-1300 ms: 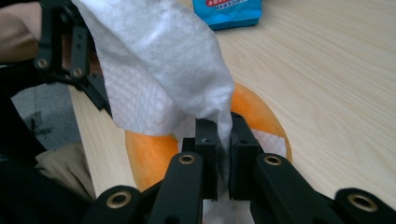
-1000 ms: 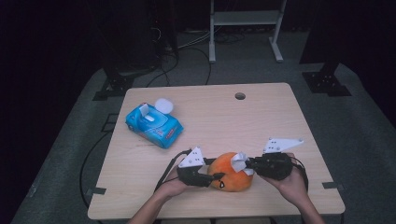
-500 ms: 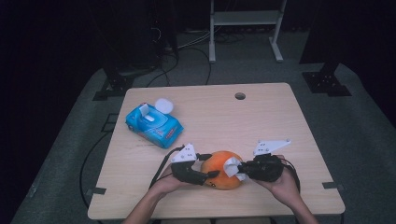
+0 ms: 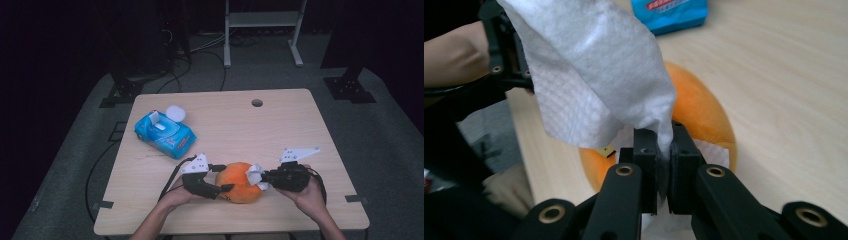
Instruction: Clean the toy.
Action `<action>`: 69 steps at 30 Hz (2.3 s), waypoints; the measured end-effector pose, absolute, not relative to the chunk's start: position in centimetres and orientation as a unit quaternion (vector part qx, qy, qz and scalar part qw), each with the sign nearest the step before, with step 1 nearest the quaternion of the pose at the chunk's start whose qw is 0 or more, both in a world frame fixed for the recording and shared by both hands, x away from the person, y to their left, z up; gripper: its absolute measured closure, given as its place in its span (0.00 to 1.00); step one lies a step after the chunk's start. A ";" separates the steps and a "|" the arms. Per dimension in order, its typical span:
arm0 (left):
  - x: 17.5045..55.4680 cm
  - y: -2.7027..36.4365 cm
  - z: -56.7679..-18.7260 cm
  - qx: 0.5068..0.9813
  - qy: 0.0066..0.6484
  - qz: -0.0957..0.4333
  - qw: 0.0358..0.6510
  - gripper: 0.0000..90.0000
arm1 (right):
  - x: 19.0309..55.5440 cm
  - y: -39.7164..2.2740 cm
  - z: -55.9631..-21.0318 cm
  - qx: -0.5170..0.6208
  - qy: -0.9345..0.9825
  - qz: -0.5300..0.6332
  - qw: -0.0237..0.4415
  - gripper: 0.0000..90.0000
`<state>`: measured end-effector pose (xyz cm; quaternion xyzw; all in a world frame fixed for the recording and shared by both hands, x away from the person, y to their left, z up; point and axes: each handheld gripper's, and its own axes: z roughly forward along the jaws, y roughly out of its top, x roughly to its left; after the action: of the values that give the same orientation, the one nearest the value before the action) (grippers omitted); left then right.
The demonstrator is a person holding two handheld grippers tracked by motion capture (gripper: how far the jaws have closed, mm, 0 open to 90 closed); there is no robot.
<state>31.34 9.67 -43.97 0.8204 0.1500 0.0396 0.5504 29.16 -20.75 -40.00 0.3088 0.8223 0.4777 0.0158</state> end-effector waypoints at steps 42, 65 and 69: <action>30.8 8.5 -43.7 0.832 0.136 0.031 0.537 0.33 | 27.5 -21.4 -39.3 0.302 0.820 0.481 0.068 0.94; 31.4 9.1 -44.0 0.824 0.160 0.024 0.543 0.29 | 28.6 -19.4 -39.1 0.281 0.832 0.472 0.077 0.93; 31.3 9.0 -43.8 0.824 0.162 0.014 0.543 0.21 | 28.9 -20.6 -39.7 0.300 0.823 0.476 0.074 0.93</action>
<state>31.33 9.00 -43.85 0.8239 0.1622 0.0136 0.5428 28.85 -20.59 -39.69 0.3003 0.8232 0.4761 0.0740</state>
